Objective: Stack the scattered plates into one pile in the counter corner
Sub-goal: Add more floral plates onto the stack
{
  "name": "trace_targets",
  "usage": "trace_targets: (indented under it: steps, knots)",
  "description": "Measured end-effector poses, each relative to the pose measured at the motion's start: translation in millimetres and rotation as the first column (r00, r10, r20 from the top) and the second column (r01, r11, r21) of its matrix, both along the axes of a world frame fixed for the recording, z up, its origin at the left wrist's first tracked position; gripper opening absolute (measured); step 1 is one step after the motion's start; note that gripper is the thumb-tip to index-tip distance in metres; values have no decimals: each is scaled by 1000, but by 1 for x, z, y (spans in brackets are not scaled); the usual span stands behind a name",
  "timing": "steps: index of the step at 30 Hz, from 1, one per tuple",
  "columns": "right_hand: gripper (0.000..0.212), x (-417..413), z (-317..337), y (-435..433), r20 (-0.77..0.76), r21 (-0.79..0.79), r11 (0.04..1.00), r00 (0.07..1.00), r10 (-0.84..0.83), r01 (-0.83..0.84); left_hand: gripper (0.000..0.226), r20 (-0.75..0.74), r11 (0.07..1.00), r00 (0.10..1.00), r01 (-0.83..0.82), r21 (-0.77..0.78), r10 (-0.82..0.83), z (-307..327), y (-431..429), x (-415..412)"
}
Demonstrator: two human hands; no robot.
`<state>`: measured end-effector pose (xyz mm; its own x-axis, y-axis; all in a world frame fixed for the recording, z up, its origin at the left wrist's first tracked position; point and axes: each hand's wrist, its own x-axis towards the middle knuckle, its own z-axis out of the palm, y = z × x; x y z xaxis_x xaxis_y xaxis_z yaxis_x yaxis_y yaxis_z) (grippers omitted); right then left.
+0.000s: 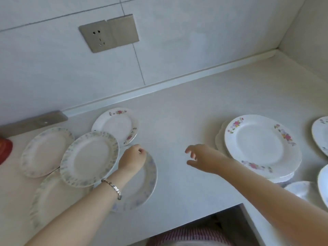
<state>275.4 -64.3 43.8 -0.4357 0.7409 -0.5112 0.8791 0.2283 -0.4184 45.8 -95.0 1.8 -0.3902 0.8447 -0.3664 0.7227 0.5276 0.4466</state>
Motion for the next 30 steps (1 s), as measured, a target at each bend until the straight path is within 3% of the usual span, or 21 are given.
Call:
trace_targets:
  steps: [3,6,8,10,12,15,19,21,24,25,27,30]
  knots:
    - [39,-92,-18,-15,-86,-52,999,996,-20,16,23,-46,996,995,-85,9,85,-3,-39,-76]
    - [46,-179,-46,-29,-218,-259,944,940,-262,203,24,-56,986,984,-165,29,167,-7,-70,-140]
    - [43,-229,-64,-38,-245,-535,760,793,-557,369,21,-59,976,974,-215,29,217,-11,-85,-177]
    - [25,-265,-80,-47,-174,-721,526,618,-767,450,21,-60,969,967,-248,25,249,-15,-97,-204]
    - [14,-288,-92,-53,-150,-796,384,462,-874,467,23,-28,963,963,-269,21,269,-18,-106,-222]
    - [20,-307,-100,-55,-148,-842,264,267,-952,472,29,17,961,961,-275,40,274,-24,-111,-237]
    - [15,-309,-101,-53,-152,-857,219,176,-972,466,32,84,935,941,-336,117,328,-19,-112,-240]
    - [6,-300,-97,-50,-173,-859,224,151,-973,461,32,121,898,926,-376,229,357,-13,-111,-239]
    - [10,-271,-90,-42,-234,-844,258,110,-966,471,37,209,800,903,-429,419,375,-7,-103,-238]
    - [10,-258,-86,-39,-255,-841,263,82,-963,473,36,217,806,903,-429,408,371,-11,-98,-239]
    - [10,-230,-75,-31,-289,-830,258,15,-957,495,27,156,903,938,-342,260,310,-26,-84,-237]
    - [12,-187,-63,-27,-327,-826,232,-102,-939,514,18,-31,1000,999,-7,16,7,-43,-60,-220]
